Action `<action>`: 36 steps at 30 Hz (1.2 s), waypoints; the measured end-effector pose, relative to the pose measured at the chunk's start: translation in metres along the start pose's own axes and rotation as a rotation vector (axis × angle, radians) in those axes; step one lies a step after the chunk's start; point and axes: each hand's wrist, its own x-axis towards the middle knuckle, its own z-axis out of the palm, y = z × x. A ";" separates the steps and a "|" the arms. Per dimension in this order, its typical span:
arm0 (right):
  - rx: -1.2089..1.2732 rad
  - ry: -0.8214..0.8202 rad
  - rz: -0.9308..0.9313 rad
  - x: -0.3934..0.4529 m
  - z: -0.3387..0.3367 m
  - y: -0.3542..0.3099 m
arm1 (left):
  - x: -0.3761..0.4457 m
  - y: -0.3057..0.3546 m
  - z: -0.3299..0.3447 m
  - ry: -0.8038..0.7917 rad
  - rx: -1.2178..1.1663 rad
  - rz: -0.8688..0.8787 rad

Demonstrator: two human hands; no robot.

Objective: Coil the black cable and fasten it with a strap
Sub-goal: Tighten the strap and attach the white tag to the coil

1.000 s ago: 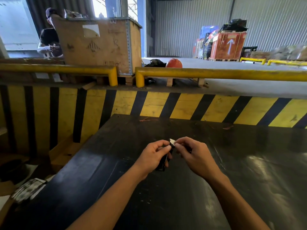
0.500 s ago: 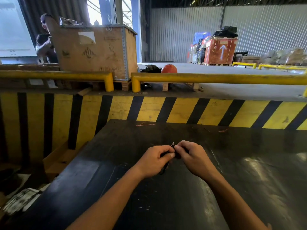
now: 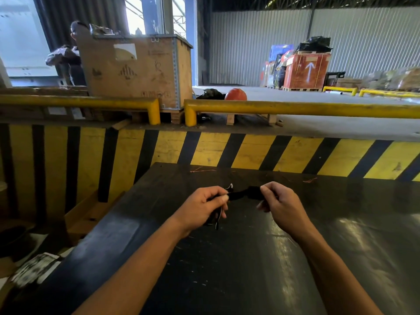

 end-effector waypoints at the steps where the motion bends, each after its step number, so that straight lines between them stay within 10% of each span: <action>1: 0.085 -0.015 -0.006 -0.001 0.000 -0.003 | 0.000 0.003 -0.002 -0.031 -0.010 -0.011; 25: 0.173 -0.284 -0.084 -0.010 0.012 -0.012 | 0.009 0.041 -0.018 -0.291 0.031 -0.120; 36: -0.016 -0.259 -0.120 -0.009 0.005 -0.014 | 0.011 0.028 -0.022 -0.103 -0.104 -0.183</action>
